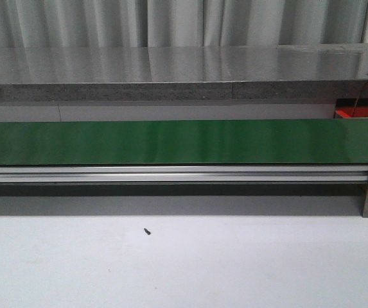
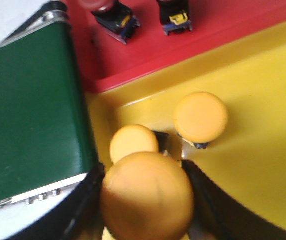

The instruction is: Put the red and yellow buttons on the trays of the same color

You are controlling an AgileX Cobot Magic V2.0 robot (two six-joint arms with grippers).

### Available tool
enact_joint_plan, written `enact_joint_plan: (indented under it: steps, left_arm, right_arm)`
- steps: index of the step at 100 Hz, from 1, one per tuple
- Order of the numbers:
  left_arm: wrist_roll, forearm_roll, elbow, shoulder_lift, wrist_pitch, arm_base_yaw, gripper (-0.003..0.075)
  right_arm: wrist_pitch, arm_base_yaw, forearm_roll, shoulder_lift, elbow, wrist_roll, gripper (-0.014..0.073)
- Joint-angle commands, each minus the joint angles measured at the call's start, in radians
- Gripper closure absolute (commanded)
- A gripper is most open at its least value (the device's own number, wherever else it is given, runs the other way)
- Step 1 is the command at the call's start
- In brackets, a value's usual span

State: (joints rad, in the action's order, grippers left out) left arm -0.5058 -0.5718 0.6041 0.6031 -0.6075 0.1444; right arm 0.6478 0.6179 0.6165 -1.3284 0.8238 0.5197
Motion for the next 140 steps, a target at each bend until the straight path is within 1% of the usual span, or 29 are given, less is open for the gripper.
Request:
enact_joint_plan:
  steps: [1, 6, 17, 37, 75, 85, 95, 109, 128, 140]
  left_arm:
    - [-0.003, -0.033, 0.025, 0.004, 0.058, -0.026, 0.0739]
    - [-0.003, -0.033, 0.025, 0.004, 0.058, -0.039, 0.074]
    - [-0.003, -0.028, 0.025, 0.004, 0.058, -0.044, 0.074]
    - [-0.003, -0.026, 0.025, 0.004, 0.06, -0.044, 0.0739]
    - [-0.003, -0.02, 0.025, 0.004, 0.066, -0.044, 0.074]
    - [-0.003, -0.02, 0.025, 0.004, 0.07, -0.044, 0.074]
    - [-0.003, -0.02, 0.025, 0.004, 0.075, -0.044, 0.074]
    - [-0.003, -0.02, 0.025, 0.004, 0.077, -0.044, 0.074]
    - [-0.003, -0.02, 0.025, 0.004, 0.077, -0.044, 0.074]
    - [-0.003, -0.02, 0.025, 0.004, 0.079, -0.044, 0.0739]
  right_arm:
    - [-0.135, 0.007, -0.004, 0.035, -0.031, -0.023, 0.0375]
    - [-0.168, 0.008, -0.013, 0.035, -0.056, -0.028, 0.0375]
    - [-0.196, 0.008, -0.018, 0.035, -0.076, -0.028, 0.0375]
    - [-0.206, 0.008, -0.02, 0.019, -0.075, -0.028, 0.0375]
    - [-0.221, 0.007, -0.018, -0.109, -0.075, -0.028, 0.0372]
    - [-0.225, 0.007, -0.018, -0.117, -0.075, -0.028, 0.0325]
    - [-0.229, 0.007, -0.018, -0.117, -0.075, -0.028, 0.0223]
    - [-0.226, 0.007, -0.014, -0.117, -0.075, -0.028, 0.0139]
    - [-0.215, 0.007, -0.009, -0.1, -0.075, -0.028, 0.0133]
    - [-0.212, 0.002, 0.013, -0.046, -0.062, -0.028, 0.0133]
